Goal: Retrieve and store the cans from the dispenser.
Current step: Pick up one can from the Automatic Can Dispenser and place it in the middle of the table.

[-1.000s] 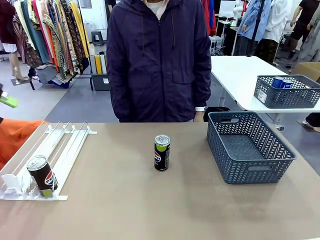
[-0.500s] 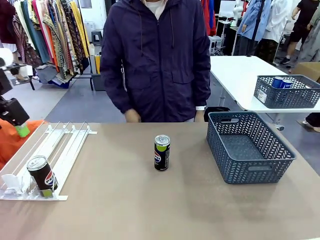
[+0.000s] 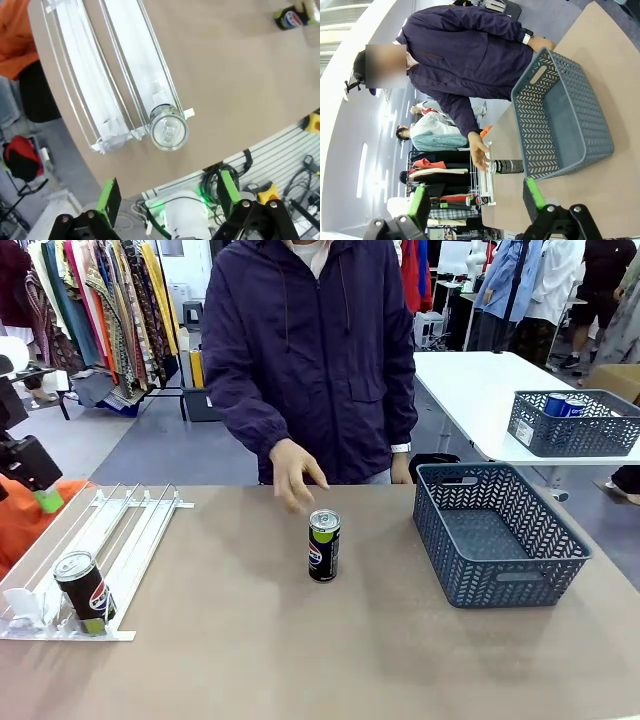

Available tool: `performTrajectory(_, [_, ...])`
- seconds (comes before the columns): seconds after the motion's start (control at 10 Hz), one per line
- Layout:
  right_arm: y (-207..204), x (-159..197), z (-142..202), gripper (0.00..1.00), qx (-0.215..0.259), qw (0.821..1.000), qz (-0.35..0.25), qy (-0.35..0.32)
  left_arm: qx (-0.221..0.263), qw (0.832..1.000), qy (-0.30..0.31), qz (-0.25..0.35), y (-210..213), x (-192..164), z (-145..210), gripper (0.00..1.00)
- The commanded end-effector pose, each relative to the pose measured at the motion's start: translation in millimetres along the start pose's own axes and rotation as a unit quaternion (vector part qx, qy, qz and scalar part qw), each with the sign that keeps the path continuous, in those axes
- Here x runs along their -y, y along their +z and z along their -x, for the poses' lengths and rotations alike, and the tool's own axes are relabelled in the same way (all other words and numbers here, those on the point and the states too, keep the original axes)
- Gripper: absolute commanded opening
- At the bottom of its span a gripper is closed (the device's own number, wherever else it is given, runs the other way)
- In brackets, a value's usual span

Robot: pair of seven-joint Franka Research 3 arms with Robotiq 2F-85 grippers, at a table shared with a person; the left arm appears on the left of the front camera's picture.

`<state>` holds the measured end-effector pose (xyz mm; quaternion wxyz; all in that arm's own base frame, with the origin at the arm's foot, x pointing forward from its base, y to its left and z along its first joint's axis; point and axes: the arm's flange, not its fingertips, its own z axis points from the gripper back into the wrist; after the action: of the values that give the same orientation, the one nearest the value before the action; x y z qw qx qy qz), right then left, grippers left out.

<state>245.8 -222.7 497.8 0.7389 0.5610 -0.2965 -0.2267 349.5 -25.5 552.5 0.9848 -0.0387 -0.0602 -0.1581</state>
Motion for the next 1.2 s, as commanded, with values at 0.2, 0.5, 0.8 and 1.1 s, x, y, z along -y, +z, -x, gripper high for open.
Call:
performTrajectory(0.2, [-2.5,-1.3,-1.5,1.0,0.007,1.0,-0.016,0.012,-0.006,0.993,0.112,-0.027,-67.4,-12.9,-26.1,1.0])
performTrajectory(0.5, [-2.5,-1.3,-1.5,1.0,0.007,1.0,-0.016,0.012,-0.025,0.992,0.123,-0.011,-101.0,-11.6,-28.9,1.0])
performTrajectory(0.8, [-2.5,-1.3,-1.5,1.0,0.007,1.0,-0.016,0.012,-0.044,0.991,0.126,-0.003,-126.6,-5.2,-30.3,1.0])
performTrajectory(1.1, [-2.5,-1.3,-1.5,1.0,0.007,1.0,-0.016,0.012,-0.08,0.99,0.116,-0.011,-142.4,2.6,-24.4,1.0])
